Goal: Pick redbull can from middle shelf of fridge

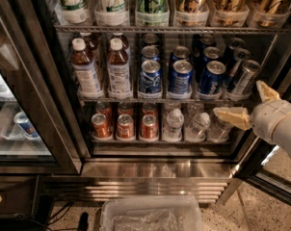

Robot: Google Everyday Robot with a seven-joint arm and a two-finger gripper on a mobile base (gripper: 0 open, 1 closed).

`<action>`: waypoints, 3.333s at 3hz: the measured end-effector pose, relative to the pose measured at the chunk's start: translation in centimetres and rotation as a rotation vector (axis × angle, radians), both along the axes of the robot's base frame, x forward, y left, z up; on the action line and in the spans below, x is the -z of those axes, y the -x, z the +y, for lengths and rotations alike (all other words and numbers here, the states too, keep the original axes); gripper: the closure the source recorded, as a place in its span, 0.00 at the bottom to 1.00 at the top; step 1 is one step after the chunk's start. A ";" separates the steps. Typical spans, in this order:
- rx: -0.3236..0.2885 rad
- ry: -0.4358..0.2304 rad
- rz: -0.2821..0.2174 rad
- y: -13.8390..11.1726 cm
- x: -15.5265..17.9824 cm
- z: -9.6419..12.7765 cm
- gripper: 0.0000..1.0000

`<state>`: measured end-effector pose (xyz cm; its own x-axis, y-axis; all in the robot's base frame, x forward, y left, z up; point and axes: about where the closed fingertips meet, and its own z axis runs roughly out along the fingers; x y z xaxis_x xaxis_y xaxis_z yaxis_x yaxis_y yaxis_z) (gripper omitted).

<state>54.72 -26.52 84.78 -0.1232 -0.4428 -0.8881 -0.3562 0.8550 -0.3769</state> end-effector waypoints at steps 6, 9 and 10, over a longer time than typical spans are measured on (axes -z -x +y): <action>0.320 -0.063 -0.116 -2.2 0.8 -3.0 0.25; 0.348 -0.182 -0.125 -3.6 1.3 -4.4 0.31; 0.332 -0.201 -0.148 -4.4 1.2 -4.5 0.30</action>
Offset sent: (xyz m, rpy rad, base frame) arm 0.0078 -0.0175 0.0036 -0.0405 -0.0895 -0.1569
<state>59.09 -31.05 83.62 -0.0949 -0.2160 -0.9718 -0.0029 0.9762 -0.2167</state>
